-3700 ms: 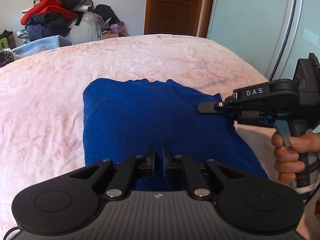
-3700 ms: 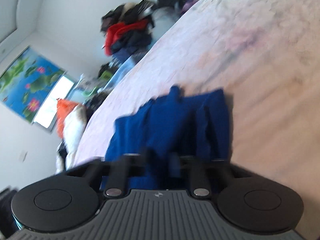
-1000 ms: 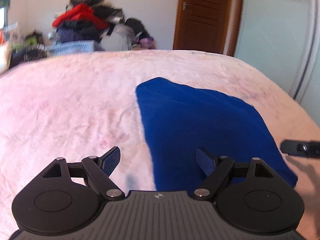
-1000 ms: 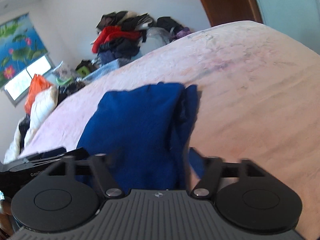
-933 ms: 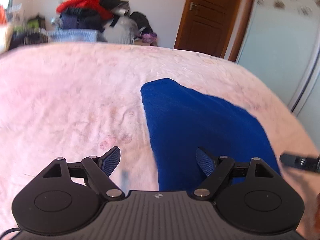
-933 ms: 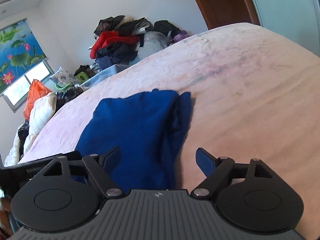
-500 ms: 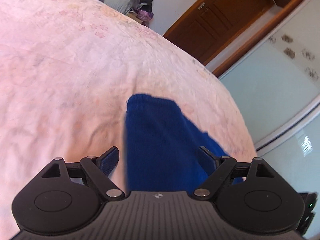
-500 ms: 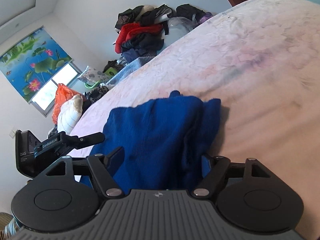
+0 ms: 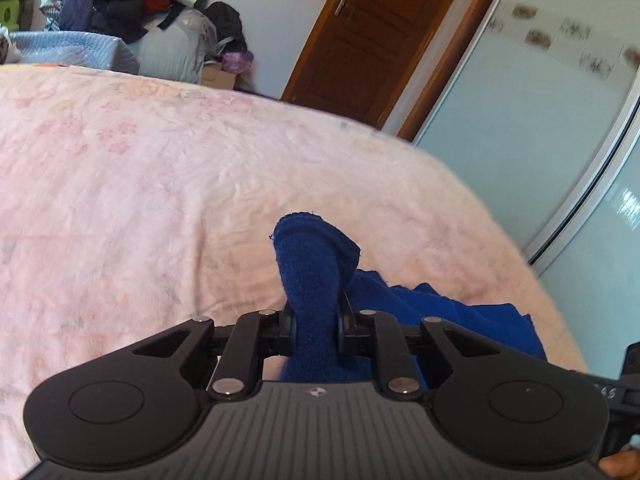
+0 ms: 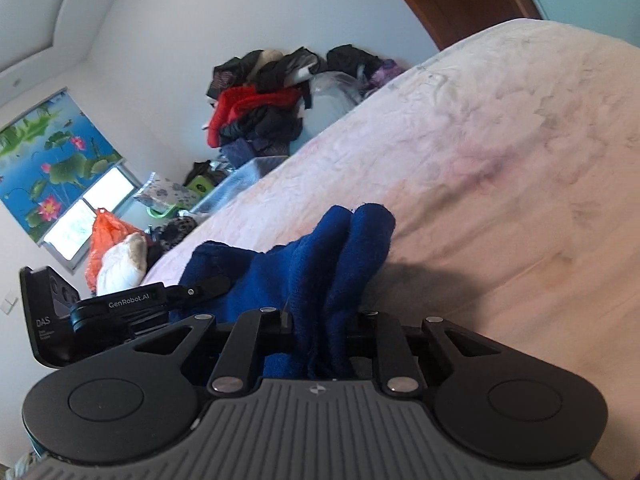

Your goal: Fold small clothes

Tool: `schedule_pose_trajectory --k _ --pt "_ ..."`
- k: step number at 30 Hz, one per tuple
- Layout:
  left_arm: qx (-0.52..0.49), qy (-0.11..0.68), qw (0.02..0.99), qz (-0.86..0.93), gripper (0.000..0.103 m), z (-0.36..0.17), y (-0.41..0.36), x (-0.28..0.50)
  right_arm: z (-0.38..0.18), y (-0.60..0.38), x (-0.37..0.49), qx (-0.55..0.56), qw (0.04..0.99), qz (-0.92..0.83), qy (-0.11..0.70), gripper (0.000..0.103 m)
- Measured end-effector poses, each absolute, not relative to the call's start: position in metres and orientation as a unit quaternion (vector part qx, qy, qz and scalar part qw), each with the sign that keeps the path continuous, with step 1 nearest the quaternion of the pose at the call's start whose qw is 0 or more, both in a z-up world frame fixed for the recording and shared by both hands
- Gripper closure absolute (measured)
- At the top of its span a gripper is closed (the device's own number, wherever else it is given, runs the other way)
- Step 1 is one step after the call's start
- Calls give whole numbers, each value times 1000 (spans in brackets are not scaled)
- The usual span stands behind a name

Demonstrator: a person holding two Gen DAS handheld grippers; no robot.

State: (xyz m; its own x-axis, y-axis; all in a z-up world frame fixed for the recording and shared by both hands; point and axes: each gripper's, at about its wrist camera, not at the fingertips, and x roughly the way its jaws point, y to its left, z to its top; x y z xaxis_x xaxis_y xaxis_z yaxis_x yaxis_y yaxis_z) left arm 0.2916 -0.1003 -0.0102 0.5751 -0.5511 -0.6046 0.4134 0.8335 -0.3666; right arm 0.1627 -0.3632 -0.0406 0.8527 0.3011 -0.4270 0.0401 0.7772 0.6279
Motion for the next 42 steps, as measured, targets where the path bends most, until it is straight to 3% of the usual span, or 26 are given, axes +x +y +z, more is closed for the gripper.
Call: schedule_pose_trajectory --k 2,4,5,7,8,9,14,15,16,17,18,21,24,25,27,28,31,33,34,38,42 --pt "-79 376 886 -259 85 -9 -99 287 -43 -368 160 337 895 50 287 62" --pt "-76 370 890 -256 80 -2 -88 273 -42 -371 145 343 894 69 278 57" --pt "-71 368 892 -253 73 2 -83 265 -41 -371 136 343 894 77 278 54" --pt "-63 367 893 -254 49 9 -72 246 -41 -371 118 341 892 78 287 49" --pt "-64 364 894 -252 32 11 -65 231 -41 -369 107 340 890 78 294 49" --pt "-64 359 896 -252 29 12 -59 219 -41 -366 97 338 888 84 301 49" --pt "-81 374 886 -263 29 1 -35 157 -51 -347 51 317 875 151 333 45" --pt "-93 386 878 -267 30 -4 -32 150 -51 -343 45 307 879 152 332 50" --pt "-103 404 867 -274 30 -11 -32 144 -51 -340 41 298 883 143 332 62" --pt "-108 415 859 -280 37 -16 -33 140 -52 -339 39 296 885 130 335 70" --pt "-106 425 853 -282 53 -21 -37 136 -53 -340 38 298 885 120 336 83" --pt "-72 426 861 -270 73 -25 -48 122 -52 -340 30 306 887 104 329 88" --pt "-43 406 871 -274 80 -15 -52 108 -46 -332 19 285 897 86 325 87" --pt "-27 398 876 -270 80 -14 -53 104 -46 -331 18 276 900 64 331 74" --pt "-9 388 885 -256 79 -10 -53 100 -43 -325 10 252 910 40 326 67" --pt "-4 380 892 -246 79 -8 -51 97 -40 -321 5 239 915 28 324 57" --pt "5 368 903 -221 69 -2 -49 88 -31 -300 -8 178 931 3 317 40" --pt "3 371 903 -216 47 -1 -48 83 -25 -287 -15 150 937 -8 315 35" --pt "2 370 904 -214 43 0 -48 80 -23 -282 -17 140 939 -9 315 34" --pt "36 355 915 -190 38 3 -50 68 -8 -264 -24 129 943 5 307 25" --pt "26 359 916 -178 30 5 -43 60 13 -253 -30 199 930 44 305 14"
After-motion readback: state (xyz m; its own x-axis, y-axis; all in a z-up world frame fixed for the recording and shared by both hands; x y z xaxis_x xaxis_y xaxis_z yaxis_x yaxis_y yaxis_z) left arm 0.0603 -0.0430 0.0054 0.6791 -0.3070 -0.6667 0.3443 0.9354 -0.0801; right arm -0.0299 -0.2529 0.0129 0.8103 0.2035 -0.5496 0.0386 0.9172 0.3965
